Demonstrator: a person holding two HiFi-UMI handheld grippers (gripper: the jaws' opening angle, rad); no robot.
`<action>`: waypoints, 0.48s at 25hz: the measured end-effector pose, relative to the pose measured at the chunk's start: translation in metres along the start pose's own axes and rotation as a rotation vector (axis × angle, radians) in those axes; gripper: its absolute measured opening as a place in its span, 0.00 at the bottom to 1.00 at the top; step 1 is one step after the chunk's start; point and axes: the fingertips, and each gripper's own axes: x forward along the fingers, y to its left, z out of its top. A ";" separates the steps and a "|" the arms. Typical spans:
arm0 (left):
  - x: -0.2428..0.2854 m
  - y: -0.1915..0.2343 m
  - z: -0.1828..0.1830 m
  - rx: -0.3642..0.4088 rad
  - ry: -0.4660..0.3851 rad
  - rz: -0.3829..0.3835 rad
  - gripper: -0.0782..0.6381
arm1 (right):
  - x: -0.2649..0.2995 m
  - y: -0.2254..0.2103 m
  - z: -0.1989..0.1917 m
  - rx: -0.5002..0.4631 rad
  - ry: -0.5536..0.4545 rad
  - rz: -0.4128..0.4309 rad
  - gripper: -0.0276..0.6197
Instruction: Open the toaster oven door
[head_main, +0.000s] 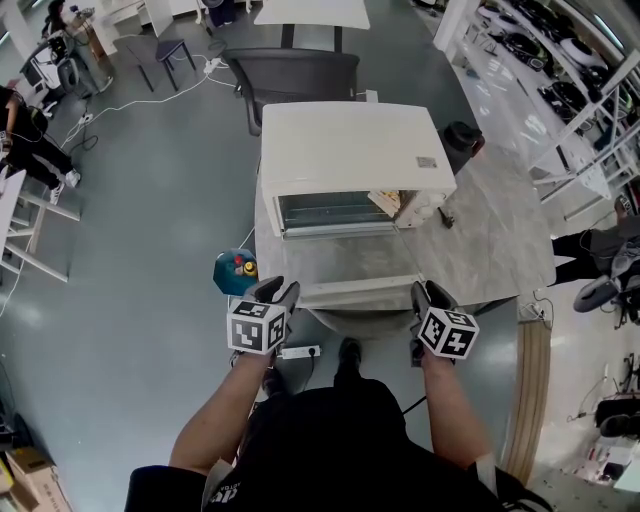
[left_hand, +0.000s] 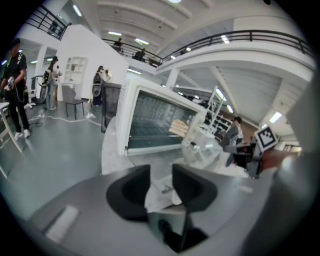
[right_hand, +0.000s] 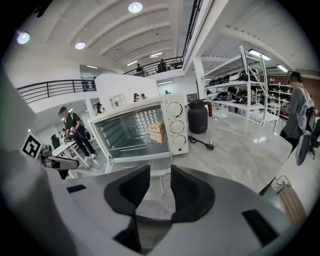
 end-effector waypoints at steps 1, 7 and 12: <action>0.001 0.000 -0.002 0.000 0.005 -0.001 0.31 | 0.002 0.001 -0.002 0.000 0.005 0.002 0.23; 0.006 0.000 -0.013 -0.001 0.030 -0.005 0.31 | 0.012 0.012 -0.007 -0.039 0.025 0.017 0.23; 0.010 0.001 -0.023 -0.007 0.050 -0.007 0.31 | 0.022 0.021 -0.014 -0.075 0.066 0.043 0.23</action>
